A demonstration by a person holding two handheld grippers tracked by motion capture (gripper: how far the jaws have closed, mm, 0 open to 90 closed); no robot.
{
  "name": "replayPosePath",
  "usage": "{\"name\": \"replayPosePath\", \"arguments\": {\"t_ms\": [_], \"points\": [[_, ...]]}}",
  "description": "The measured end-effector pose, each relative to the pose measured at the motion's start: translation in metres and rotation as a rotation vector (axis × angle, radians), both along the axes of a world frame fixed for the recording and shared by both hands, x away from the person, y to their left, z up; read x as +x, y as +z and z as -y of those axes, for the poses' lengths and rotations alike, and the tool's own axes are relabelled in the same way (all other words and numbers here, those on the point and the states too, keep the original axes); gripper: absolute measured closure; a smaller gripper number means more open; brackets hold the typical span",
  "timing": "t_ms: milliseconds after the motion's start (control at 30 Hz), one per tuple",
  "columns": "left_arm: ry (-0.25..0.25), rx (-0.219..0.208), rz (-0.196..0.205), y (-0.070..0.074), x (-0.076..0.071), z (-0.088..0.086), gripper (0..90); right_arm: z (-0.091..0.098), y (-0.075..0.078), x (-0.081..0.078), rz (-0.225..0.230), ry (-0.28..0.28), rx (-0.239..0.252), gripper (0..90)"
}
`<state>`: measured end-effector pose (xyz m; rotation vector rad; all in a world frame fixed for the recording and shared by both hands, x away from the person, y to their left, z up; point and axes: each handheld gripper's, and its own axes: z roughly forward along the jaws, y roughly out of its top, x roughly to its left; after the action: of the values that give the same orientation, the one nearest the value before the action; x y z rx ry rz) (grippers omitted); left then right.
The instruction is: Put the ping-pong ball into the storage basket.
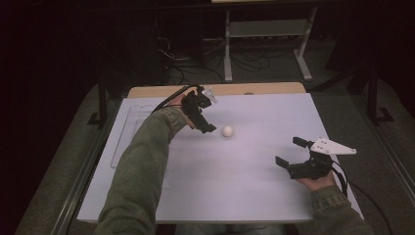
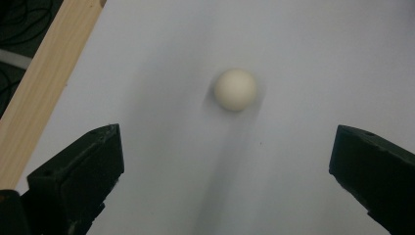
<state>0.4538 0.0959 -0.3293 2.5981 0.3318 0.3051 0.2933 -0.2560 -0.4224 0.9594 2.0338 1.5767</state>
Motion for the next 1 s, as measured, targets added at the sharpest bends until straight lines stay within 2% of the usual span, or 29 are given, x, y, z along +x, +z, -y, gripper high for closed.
{"name": "replayPosePath", "arguments": {"t_ms": [233,433,567,667,833,1000], "points": [[-0.037,0.019,0.003,-0.004,0.001,0.013,0.0,0.001,0.000,0.000,0.000,-0.002,0.003,0.0],[-0.048,0.046,0.006,-0.009,0.006,0.020,0.0,0.001,0.000,0.000,-0.006,0.003,0.006,0.0],[-0.041,0.049,0.002,-0.012,0.008,0.022,0.0,0.001,-0.001,0.001,-0.014,0.003,0.002,0.0],[-0.046,0.079,0.000,-0.018,0.009,0.024,0.0,0.001,-0.001,0.001,-0.017,0.004,0.003,0.0],[-0.048,0.072,-0.003,-0.022,0.011,0.028,0.0,0.000,-0.002,0.002,-0.027,0.007,-0.009,0.0],[-0.060,0.086,-0.015,-0.027,0.011,0.032,0.0,-0.001,-0.003,0.002,-0.032,0.021,-0.011,0.0]]}}
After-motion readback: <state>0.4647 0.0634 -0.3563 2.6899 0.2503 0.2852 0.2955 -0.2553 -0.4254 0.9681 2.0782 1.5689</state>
